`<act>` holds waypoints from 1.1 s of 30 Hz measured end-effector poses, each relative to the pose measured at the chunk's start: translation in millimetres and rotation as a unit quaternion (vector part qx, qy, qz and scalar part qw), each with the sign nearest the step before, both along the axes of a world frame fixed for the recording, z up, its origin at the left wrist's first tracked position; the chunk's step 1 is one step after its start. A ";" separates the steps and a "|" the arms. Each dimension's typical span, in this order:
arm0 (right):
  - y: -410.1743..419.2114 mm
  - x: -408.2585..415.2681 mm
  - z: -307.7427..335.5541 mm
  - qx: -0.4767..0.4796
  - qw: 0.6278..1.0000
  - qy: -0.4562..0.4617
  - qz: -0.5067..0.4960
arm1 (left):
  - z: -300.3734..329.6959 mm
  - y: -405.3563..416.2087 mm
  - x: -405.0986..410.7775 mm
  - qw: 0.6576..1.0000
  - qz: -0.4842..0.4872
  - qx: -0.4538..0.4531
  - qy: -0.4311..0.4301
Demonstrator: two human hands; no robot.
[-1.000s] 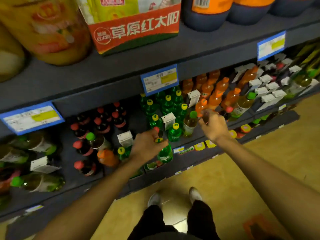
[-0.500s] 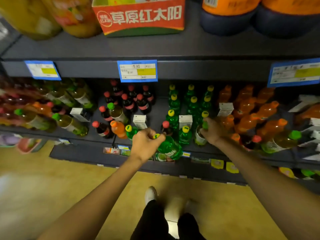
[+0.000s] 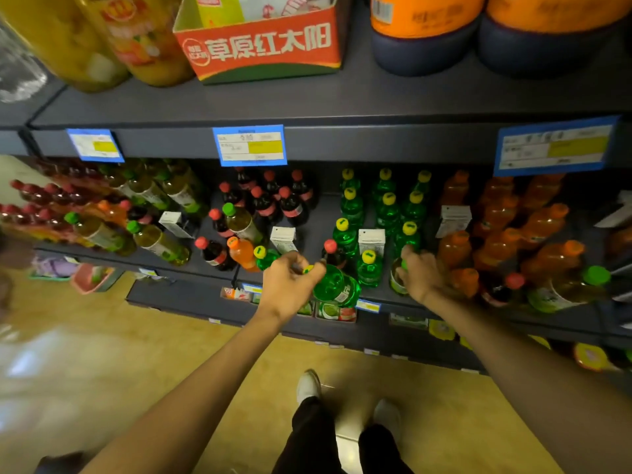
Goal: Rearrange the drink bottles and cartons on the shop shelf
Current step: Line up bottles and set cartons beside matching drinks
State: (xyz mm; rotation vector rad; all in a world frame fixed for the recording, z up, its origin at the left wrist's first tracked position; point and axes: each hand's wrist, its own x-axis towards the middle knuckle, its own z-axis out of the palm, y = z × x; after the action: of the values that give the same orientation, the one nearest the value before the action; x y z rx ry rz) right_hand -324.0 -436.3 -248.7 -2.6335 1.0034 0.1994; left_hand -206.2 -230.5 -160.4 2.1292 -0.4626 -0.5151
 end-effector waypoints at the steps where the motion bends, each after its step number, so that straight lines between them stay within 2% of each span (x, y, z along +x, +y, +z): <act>1: 3.3 -7.7 3.2 0.003 1.000 -0.010 0.000 | -0.8 -4.1 -1.2 1.000 -0.007 0.003 -0.003; 8: 23.9 -59.4 28.7 0.013 0.996 -0.091 -0.023 | -5.8 -32.0 -15.0 0.992 -0.114 0.018 -0.046; 17: 40.7 -112.7 35.9 -0.015 0.993 -0.116 -0.020 | -6.2 -52.7 -28.1 0.942 -0.296 0.071 -0.144; 25: 45.6 -136.6 39.9 -0.035 0.992 -0.115 -0.033 | -4.1 -78.5 -33.9 0.897 -0.388 0.123 -0.172; 33: 53.8 -147.6 32.8 -0.011 0.990 -0.126 -0.058 | -22.2 -119.3 -37.5 0.866 -0.425 0.182 -0.193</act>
State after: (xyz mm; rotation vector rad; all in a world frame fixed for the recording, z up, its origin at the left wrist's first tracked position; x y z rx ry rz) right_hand -471.6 -382.4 -215.9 -2.5280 1.0704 -0.1680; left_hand -243.7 -349.9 -182.6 2.3110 -1.6887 -0.6903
